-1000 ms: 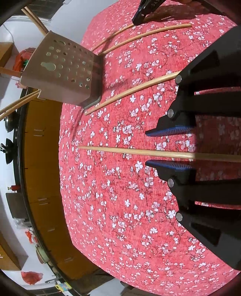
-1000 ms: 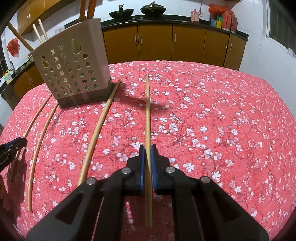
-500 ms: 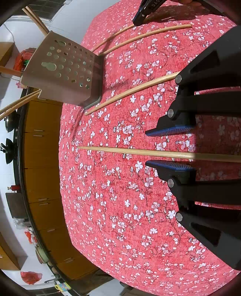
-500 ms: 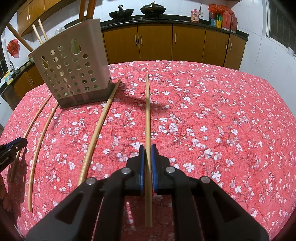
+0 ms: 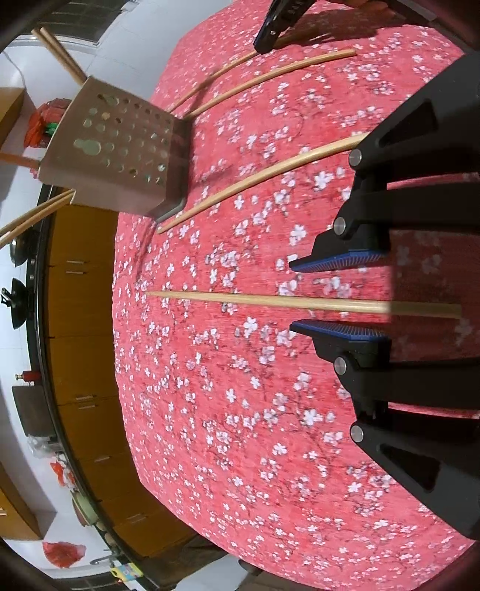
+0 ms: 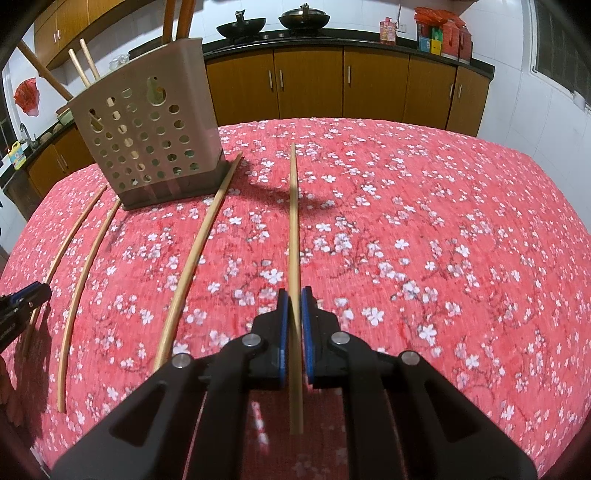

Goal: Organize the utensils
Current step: 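Lift the left tool's chopstick off the cloth while the right tool lifts its chopstick, then turn the left tool's chopstick upright while the right tool turns its chopstick upright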

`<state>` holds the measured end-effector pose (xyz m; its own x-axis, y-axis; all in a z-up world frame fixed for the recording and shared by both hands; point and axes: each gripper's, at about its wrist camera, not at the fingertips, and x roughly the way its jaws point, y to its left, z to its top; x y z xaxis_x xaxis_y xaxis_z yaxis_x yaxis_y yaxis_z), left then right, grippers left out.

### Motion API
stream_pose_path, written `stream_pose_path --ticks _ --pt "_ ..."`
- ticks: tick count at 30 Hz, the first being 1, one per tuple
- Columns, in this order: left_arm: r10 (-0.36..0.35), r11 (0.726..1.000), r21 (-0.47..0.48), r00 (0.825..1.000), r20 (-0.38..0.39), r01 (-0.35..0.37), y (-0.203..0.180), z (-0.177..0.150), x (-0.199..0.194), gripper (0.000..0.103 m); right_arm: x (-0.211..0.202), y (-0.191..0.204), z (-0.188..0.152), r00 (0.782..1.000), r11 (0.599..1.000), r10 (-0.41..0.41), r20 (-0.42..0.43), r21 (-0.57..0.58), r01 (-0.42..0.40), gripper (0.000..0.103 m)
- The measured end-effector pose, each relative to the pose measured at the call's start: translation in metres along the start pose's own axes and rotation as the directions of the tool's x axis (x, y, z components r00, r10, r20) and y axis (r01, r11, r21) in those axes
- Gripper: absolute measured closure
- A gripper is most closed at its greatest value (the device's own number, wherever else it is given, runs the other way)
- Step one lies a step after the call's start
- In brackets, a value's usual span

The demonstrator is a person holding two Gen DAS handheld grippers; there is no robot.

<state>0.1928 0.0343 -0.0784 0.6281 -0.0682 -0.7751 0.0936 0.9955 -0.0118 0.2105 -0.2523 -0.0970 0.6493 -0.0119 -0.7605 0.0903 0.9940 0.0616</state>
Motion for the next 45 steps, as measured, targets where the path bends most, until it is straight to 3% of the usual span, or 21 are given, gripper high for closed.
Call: stream_pose_path --ticks 3,8,16,29,45 --pt "0.004 1.0 0.004 1.0 0.0 -0.004 0.001 -0.001 -0.001 0.078 0.0 0.0 0.0 1.0 1.0 -0.002 0.0 -0.001 0.002 0.094" --pt "0.003 1.0 0.004 1.0 -0.008 -0.003 0.009 0.0 -0.001 0.095 -0.003 -0.001 0.001 1.0 1.0 0.005 0.005 0.0 -0.005 0.095" --pt "-0.05 0.998 -0.026 0.999 0.021 0.05 0.018 0.01 -0.021 0.096 -0.044 -0.005 0.011 0.993 1.0 0.019 0.113 0.01 -0.02 0.096" --pt "-0.092 0.995 -0.015 0.97 0.226 0.098 0.013 0.05 -0.088 0.096 -0.112 -0.013 0.041 0.947 0.999 0.03 0.319 0.007 -0.034 0.096" --pt "-0.106 0.993 -0.026 0.95 0.293 0.119 0.015 0.068 -0.108 0.096 -0.13 -0.013 0.055 0.92 0.999 0.043 0.389 -0.004 -0.044 0.096"
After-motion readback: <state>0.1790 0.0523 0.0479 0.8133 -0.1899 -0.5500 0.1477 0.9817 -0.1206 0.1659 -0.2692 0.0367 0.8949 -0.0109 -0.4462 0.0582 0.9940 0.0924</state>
